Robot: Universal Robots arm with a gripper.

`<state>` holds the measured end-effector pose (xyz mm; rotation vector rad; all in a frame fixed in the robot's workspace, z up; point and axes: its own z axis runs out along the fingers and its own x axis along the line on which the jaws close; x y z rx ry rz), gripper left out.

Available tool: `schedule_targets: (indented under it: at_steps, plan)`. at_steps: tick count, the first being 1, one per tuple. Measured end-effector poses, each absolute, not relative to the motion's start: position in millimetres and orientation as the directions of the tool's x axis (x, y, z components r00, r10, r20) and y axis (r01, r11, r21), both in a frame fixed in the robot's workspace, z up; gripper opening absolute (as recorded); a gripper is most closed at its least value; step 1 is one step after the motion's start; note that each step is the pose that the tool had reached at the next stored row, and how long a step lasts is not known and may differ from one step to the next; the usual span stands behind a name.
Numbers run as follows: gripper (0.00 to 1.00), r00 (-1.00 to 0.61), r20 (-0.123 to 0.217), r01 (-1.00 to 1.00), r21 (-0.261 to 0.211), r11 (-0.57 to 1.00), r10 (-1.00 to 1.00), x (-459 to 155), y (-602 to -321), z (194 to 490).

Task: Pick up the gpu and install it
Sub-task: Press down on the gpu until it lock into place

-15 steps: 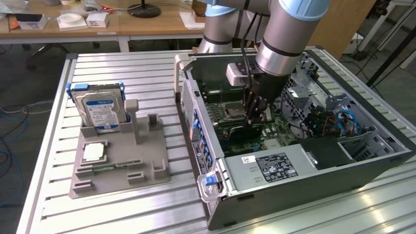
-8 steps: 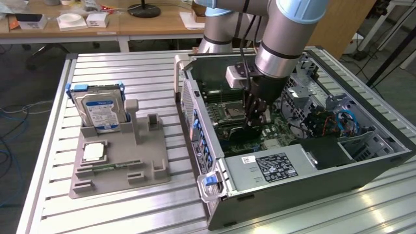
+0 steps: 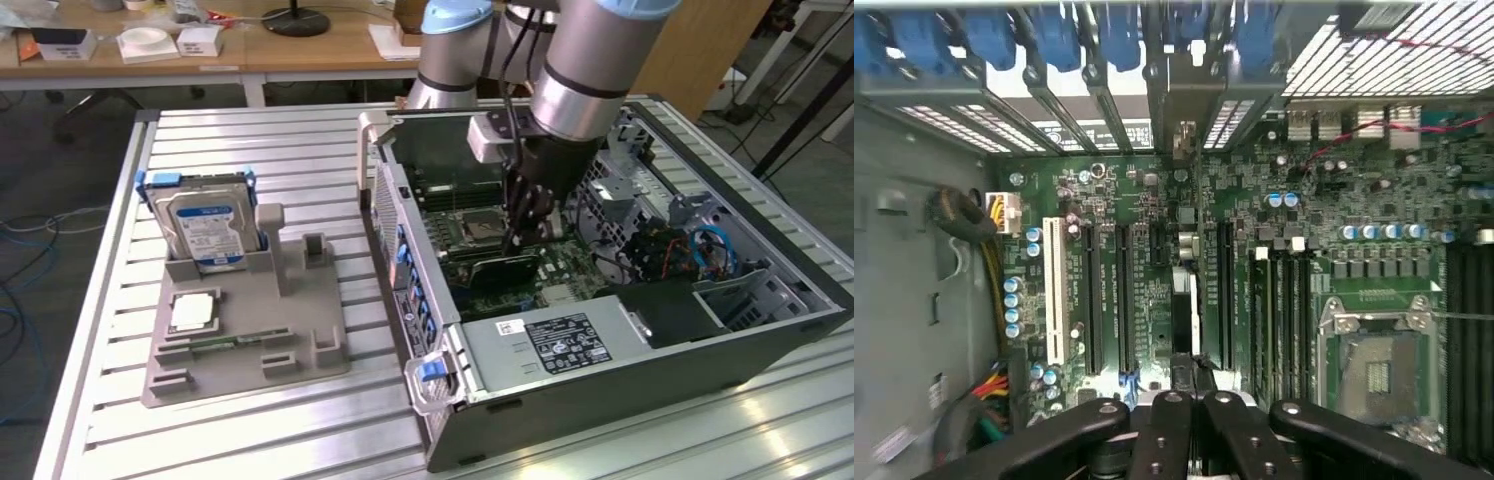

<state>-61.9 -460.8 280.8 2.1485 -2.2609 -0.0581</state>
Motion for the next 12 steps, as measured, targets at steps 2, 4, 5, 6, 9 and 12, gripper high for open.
schedule_targets:
  at_steps: [2,4,5,6,9,12]
  plan:
    - [0.11,-0.051,-0.01,-0.998,0.043,0.051,-0.999,-61.9,-460.8,289.8]
    - [0.11,-0.051,-0.01,-0.998,0.043,0.051,-0.999,-61.9,-460.8,299.1]
    - [0.11,-0.051,-0.01,-0.998,0.043,0.051,-0.999,-61.9,-460.8,303.6]
    - [0.11,-0.051,-0.01,-0.998,0.043,0.051,-0.999,-62.0,-460.8,308.0]
    - [0.11,-0.051,-0.01,-0.998,0.043,0.051,-0.999,-61.9,-460.8,315.2]
    - [0.11,-0.051,-0.01,-0.998,0.043,0.051,-0.999,-61.9,-460.8,315.2]
